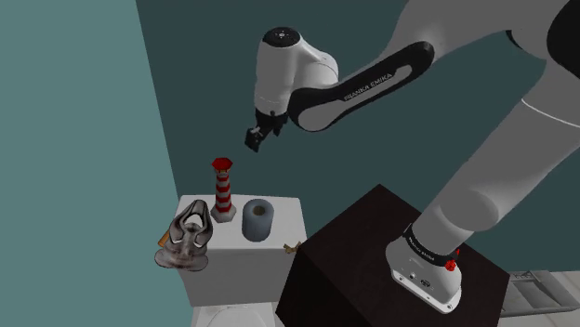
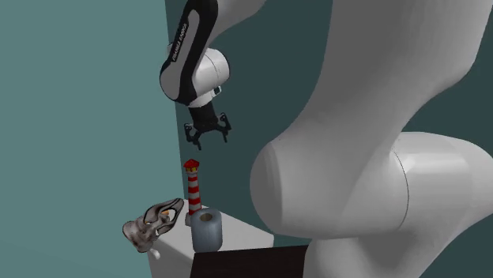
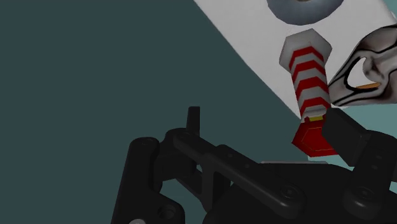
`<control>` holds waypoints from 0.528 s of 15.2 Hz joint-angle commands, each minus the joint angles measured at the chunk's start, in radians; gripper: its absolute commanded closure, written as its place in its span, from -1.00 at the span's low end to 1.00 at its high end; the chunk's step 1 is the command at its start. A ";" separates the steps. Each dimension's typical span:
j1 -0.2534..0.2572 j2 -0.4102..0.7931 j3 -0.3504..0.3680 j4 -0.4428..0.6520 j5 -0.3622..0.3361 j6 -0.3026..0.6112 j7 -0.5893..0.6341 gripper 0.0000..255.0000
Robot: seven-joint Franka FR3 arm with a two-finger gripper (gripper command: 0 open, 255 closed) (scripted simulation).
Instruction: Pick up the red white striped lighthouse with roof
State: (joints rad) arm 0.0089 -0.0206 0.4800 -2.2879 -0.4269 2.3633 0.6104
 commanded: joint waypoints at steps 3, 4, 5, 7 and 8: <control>0.034 0.174 0.015 0.104 -0.201 0.008 0.166 -1.00; 0.050 0.218 0.011 0.135 -0.247 0.003 0.201 -1.00; 0.068 0.261 0.005 0.168 -0.289 -0.003 0.232 -1.00; 0.109 0.345 -0.013 0.236 -0.366 -0.018 0.285 -1.00; 0.129 0.386 -0.022 0.272 -0.400 -0.027 0.308 -1.00</control>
State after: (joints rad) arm 0.1120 0.3131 0.4662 -2.0617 -0.7829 2.3497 0.8847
